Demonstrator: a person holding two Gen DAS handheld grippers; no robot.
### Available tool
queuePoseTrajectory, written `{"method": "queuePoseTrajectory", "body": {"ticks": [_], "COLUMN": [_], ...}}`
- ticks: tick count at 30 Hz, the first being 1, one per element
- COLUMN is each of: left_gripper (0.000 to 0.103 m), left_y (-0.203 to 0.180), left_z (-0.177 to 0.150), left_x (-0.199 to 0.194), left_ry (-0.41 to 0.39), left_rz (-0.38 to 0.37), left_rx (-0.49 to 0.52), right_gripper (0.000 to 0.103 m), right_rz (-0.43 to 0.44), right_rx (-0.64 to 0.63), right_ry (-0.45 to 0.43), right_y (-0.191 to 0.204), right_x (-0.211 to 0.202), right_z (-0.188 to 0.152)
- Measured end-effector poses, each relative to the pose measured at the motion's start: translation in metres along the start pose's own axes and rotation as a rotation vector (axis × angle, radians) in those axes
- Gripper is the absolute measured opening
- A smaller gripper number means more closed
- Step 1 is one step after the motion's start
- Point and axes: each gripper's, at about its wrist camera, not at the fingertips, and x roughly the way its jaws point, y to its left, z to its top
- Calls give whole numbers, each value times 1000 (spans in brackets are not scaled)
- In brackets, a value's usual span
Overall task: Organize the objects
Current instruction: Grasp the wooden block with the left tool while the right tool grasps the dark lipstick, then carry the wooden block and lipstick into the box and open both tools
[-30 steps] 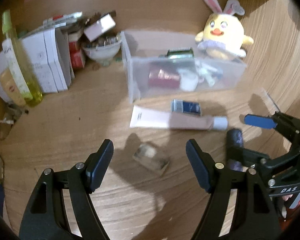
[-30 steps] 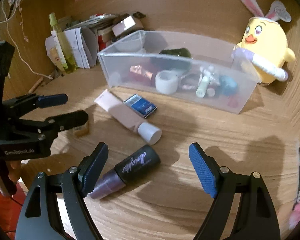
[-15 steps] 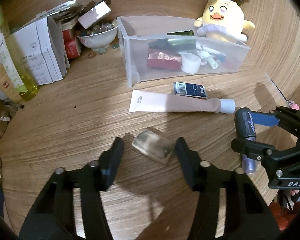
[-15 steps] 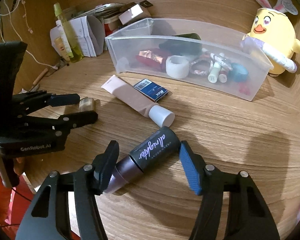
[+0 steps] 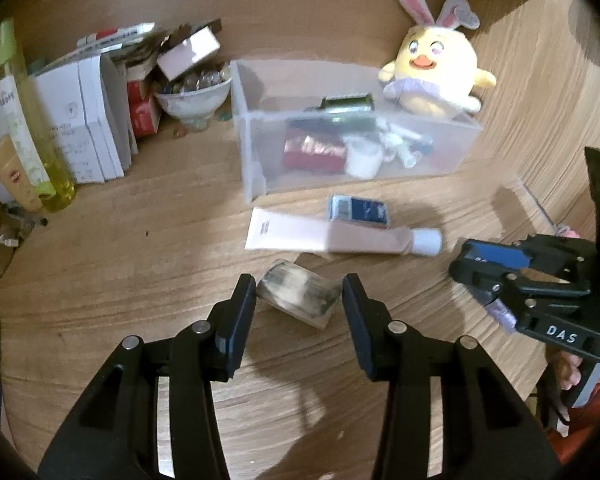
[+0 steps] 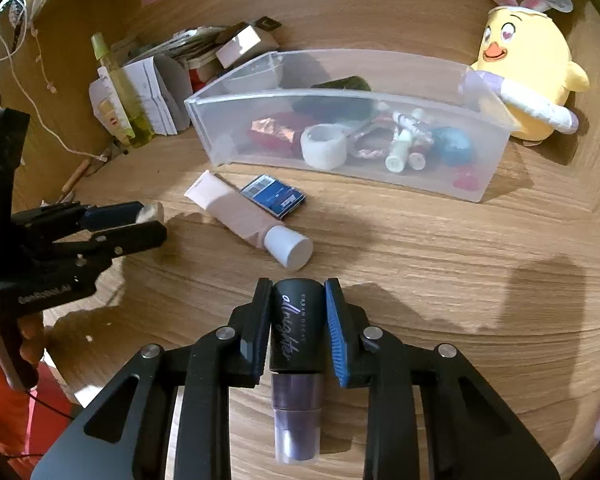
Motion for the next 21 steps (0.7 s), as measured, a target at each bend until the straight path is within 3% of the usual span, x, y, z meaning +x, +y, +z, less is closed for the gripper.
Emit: {"method": "queuePoseTrajectory", "body": {"ticks": [21], "left_gripper": [44], "left_y": [-22], "left_z": [53], "left_x": [-24], "left_ry": [-153], "left_rz": [-34], "left_rx": [0], "right_gripper": [24], "right_rz": [-68], "right_rx": [39], "right_ry": [-241], "right_y": [-29], "right_x": [-63], "right_z": [54]}}
